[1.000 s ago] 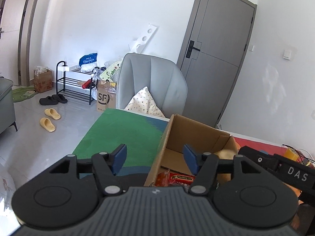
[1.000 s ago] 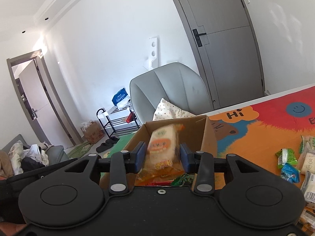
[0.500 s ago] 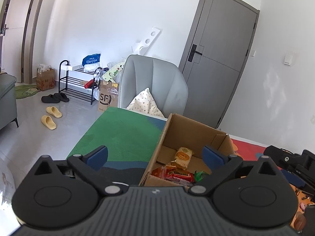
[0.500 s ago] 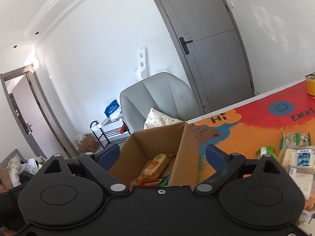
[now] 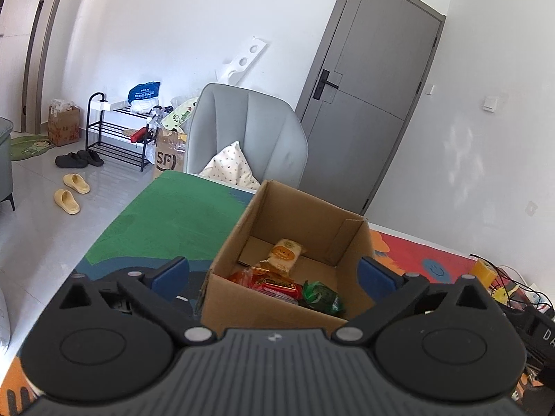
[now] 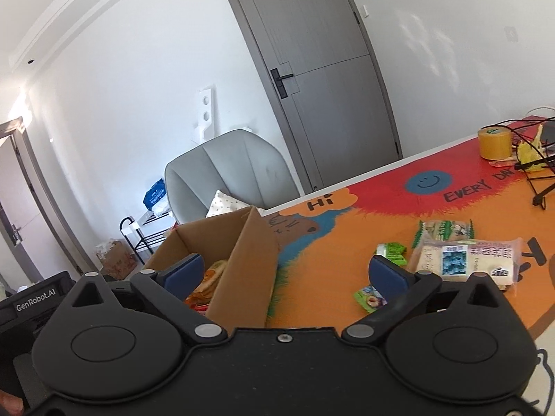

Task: Organize snacks
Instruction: 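Move both tools back to the snack pile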

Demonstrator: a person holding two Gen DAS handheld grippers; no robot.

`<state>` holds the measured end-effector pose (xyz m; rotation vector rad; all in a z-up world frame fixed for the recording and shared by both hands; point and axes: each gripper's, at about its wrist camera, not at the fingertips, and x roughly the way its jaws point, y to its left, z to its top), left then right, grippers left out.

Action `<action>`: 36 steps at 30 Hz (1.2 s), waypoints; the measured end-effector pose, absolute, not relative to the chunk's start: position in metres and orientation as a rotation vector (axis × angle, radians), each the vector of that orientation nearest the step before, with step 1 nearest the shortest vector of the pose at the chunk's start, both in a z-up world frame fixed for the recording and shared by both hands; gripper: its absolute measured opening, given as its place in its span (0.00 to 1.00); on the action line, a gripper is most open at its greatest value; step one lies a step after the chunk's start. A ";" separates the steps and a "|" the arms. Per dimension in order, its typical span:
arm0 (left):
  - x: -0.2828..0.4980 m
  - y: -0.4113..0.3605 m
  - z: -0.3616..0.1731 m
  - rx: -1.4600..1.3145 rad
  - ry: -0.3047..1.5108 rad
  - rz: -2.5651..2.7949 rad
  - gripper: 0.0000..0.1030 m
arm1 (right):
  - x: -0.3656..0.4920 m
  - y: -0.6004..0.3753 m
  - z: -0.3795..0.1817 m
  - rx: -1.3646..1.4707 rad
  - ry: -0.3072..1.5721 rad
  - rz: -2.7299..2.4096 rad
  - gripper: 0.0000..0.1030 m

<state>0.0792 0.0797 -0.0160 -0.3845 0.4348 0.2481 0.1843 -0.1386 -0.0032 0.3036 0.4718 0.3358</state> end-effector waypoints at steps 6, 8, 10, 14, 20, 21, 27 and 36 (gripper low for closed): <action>0.084 0.057 -0.015 -0.385 0.453 0.189 0.99 | 0.179 -0.171 -0.008 0.324 0.474 0.272 1.00; 0.085 0.050 -0.014 -0.370 0.452 0.178 0.99 | 0.178 -0.181 -0.009 0.330 0.477 0.257 1.00; 0.087 0.039 -0.014 -0.350 0.452 0.166 0.99 | 0.177 -0.189 -0.010 0.316 0.483 0.240 1.00; 0.090 0.021 -0.018 -0.324 0.462 0.134 0.99 | 0.170 -0.202 -0.012 0.289 0.466 0.215 1.00; 0.097 -0.009 -0.022 -0.277 0.470 0.093 0.99 | 0.167 -0.229 -0.016 0.298 0.458 0.148 1.00; 0.098 -0.014 -0.023 -0.274 0.472 0.087 0.99 | 0.167 -0.234 -0.017 0.303 0.456 0.137 1.00; 0.108 -0.039 -0.029 -0.261 0.495 0.055 0.99 | 0.165 -0.258 -0.025 0.334 0.448 0.094 1.00; 0.121 -0.066 -0.041 -0.224 0.509 0.013 0.99 | 0.171 -0.269 -0.038 0.355 0.473 0.111 1.00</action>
